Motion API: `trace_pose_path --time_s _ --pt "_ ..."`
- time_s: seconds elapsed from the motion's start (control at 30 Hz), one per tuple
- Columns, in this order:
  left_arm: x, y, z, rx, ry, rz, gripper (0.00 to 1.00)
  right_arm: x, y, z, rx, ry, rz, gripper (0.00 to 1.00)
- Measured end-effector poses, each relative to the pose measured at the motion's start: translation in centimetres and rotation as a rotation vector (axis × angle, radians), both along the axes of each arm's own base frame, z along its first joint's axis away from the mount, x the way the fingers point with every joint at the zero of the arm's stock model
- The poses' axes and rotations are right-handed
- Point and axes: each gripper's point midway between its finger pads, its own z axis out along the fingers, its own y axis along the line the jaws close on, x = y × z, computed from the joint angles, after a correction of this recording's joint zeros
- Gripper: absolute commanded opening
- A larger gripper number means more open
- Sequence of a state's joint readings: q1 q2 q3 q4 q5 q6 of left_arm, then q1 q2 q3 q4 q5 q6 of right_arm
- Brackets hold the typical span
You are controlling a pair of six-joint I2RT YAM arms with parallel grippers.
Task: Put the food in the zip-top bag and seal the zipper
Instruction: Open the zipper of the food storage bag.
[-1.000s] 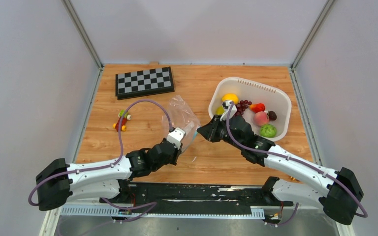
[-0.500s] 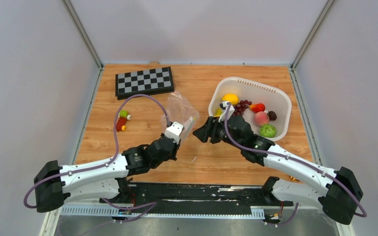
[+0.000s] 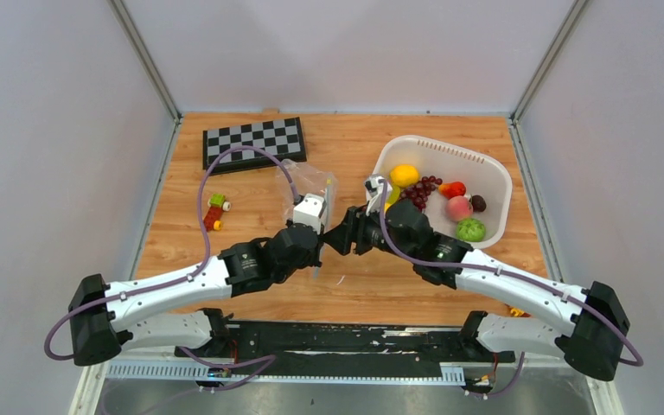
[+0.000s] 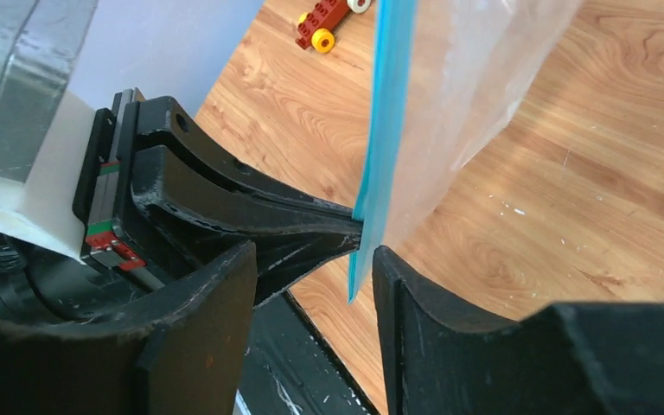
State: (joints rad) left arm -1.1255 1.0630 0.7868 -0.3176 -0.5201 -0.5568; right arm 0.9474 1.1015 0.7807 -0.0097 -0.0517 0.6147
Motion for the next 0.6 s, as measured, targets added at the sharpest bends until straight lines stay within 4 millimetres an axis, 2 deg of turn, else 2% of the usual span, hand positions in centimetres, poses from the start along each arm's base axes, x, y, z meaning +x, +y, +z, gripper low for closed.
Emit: trace_pose_path --time_s 0.17,0.33,0.6 --pt "-0.5 -0.1 -0.5 -0.005 0.033 0.000 0.00 0.4 0.6 -1.1 -0.041 -0.004 -0.034 0.39" --pt "-0.7 -0.1 0.1 -0.033 0.034 0.001 0.00 1.1 0.6 -2.5 -0.081 0.004 -0.062 0.32" --pt "-0.9 0.0 0.2 -0.038 0.037 -0.002 0.00 1.3 1.1 -3.7 -0.113 0.016 -0.052 0.34"
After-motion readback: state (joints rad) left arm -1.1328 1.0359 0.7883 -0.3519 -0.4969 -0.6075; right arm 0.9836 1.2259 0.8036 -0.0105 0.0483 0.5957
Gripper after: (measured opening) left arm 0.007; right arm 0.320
